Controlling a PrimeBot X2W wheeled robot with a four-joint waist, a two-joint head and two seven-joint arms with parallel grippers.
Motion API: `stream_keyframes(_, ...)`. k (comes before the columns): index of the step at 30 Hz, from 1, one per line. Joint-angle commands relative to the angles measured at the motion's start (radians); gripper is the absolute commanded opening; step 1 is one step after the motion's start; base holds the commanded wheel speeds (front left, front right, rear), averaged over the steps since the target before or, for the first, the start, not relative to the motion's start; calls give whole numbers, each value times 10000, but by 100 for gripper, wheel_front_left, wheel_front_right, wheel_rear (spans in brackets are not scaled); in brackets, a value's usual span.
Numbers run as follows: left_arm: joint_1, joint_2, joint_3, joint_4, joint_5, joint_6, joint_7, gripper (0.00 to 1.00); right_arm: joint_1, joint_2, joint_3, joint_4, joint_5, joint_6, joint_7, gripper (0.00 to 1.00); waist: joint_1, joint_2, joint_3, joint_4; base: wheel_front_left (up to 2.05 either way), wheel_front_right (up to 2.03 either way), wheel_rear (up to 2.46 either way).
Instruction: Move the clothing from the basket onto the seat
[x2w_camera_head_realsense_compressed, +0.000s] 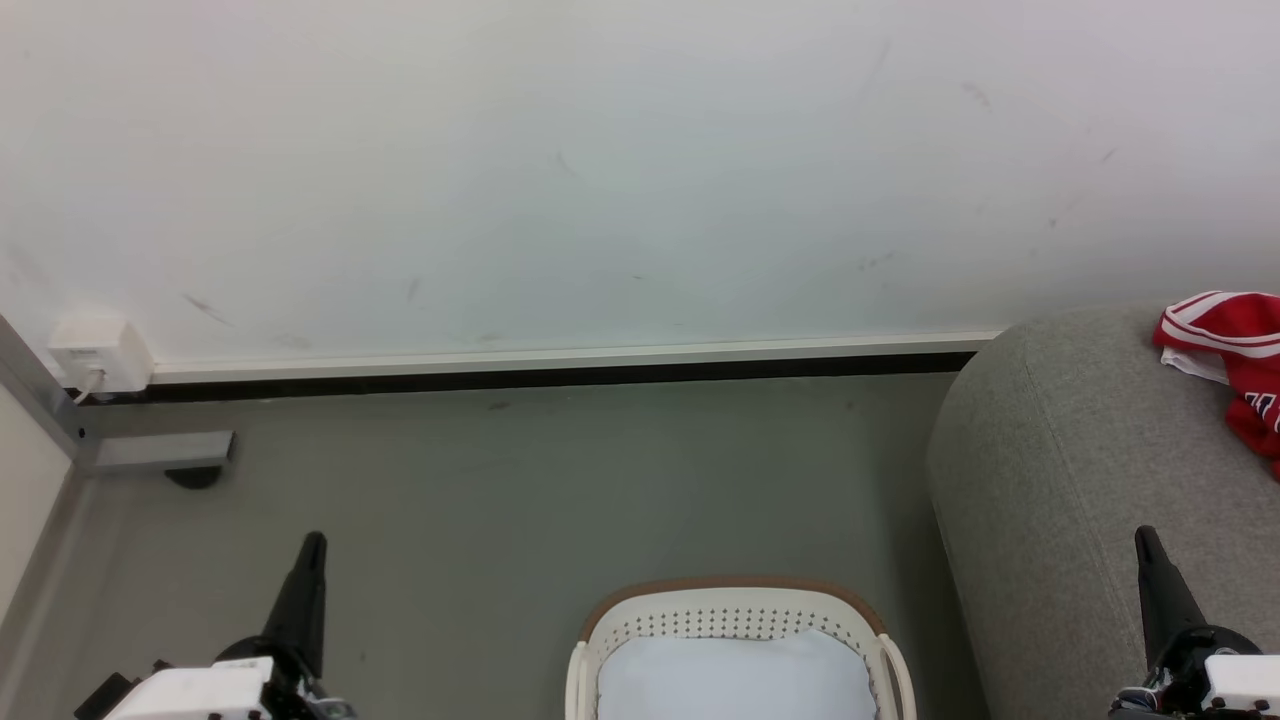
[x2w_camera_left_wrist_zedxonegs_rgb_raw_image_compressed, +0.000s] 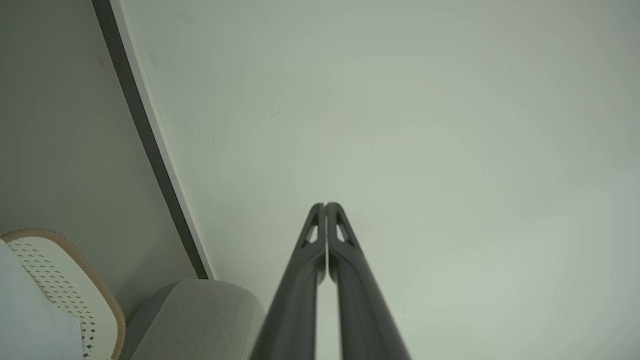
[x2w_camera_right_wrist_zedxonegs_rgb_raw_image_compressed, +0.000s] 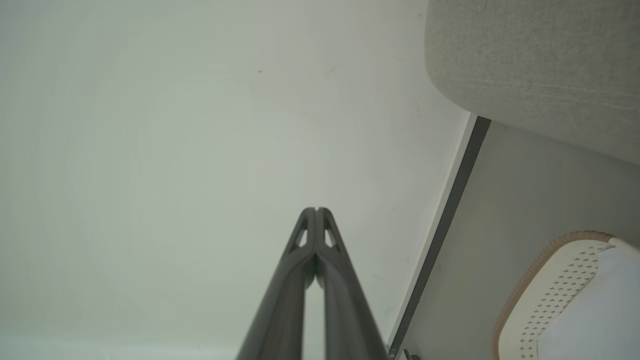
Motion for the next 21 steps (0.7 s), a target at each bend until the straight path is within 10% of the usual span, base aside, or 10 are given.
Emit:
stream_keyframes(1,-72,64,20,-16,-125,-43,47,0,-57,-66,-31,-45,6,0,40,0,0,-1,0,0,0,0,0)
stream_keyframes(21,-72,64,19,-16,-125,-43,47,0,-57,-66,-31,-45,6,0,40,0,0,-1,0,0,0,0,0)
